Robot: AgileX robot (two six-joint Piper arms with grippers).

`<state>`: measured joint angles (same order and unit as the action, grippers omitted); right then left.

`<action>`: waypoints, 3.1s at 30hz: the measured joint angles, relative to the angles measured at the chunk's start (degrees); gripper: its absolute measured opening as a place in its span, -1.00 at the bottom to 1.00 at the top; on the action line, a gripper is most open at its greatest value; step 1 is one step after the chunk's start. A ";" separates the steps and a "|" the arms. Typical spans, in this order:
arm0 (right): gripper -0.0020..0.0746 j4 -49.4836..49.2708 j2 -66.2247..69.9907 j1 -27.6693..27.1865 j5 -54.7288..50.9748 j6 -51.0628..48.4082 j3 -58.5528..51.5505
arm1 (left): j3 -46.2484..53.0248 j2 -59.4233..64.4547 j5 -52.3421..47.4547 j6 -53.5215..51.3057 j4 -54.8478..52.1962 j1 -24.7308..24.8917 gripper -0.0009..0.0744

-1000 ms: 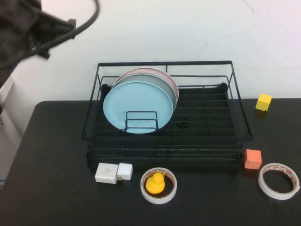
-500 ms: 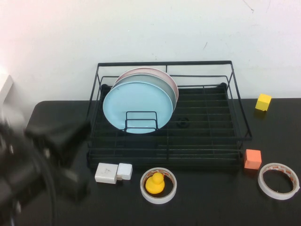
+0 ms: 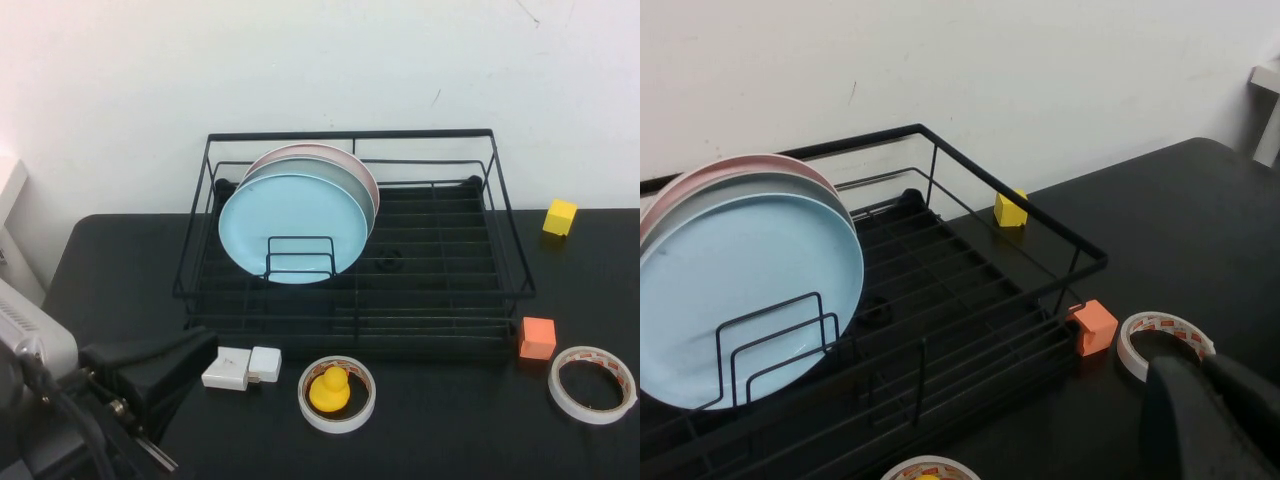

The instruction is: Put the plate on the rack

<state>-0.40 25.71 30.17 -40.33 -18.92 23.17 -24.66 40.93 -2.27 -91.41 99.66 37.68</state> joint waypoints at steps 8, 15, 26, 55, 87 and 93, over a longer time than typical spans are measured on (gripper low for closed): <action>-0.94 0.00 0.00 0.00 0.00 0.11 0.00 | 0.00 0.00 0.00 0.09 0.00 0.00 -0.98; -0.94 0.00 0.00 0.00 0.00 0.21 0.00 | 0.00 0.00 8.40 3.91 0.00 0.00 -0.98; -0.94 -1.11 -0.08 0.00 0.00 0.21 0.00 | 1.30 -11.56 17.84 2.71 0.86 -14.58 -0.98; -0.94 -2.84 -0.08 0.00 0.00 0.21 0.00 | 12.03 -31.78 2.27 65.84 -65.69 -30.44 -0.98; -0.95 -2.94 -0.08 0.00 0.00 0.21 -0.02 | 25.74 -41.61 -15.69 108.03 -102.10 -31.61 -0.98; -0.95 -2.94 -0.08 0.00 0.00 0.21 -0.02 | 25.74 -41.61 -15.77 102.29 -99.66 -31.61 -0.98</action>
<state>-3.34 25.63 30.17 -40.33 -18.71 23.14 1.08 -0.68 -18.05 10.88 0.00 6.07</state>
